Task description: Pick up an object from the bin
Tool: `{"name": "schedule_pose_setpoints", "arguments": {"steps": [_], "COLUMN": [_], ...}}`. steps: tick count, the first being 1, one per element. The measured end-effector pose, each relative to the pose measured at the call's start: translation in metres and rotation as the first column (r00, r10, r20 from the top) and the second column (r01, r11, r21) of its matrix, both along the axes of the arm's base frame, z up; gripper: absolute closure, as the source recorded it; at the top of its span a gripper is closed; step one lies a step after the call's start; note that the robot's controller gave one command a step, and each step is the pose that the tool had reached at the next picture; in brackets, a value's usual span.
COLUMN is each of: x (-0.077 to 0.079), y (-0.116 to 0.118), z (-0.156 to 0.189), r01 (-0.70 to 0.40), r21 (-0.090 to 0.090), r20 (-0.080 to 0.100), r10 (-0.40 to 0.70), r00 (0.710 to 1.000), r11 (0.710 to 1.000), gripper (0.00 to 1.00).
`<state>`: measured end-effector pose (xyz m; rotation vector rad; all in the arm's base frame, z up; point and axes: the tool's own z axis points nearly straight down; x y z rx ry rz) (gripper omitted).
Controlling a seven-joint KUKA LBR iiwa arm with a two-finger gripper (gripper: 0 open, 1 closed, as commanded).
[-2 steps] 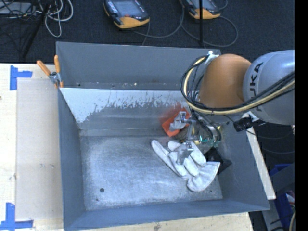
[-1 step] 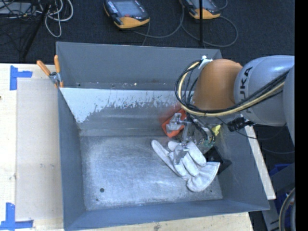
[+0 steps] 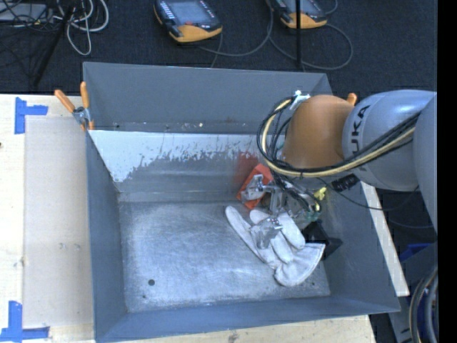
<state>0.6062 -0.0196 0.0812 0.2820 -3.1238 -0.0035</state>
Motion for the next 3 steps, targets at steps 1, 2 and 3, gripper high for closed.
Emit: {"name": "schedule_pose_setpoints", "arguments": {"steps": [1,2,3], "x": [0.0003,0.0003,0.0003], "y": [0.025,0.025,0.0249], "z": [-0.0016,-0.0016,-0.001], "r01": [0.167,0.167,0.167], "r21": [0.0,0.0,0.001], "r20": [0.013,0.013,0.013], "r10": [-0.167,-0.167,-0.167], "r00": [0.986,0.986,0.986], "r11": [0.986,0.986,0.986], "gripper": [1.0,1.0,1.0]}}
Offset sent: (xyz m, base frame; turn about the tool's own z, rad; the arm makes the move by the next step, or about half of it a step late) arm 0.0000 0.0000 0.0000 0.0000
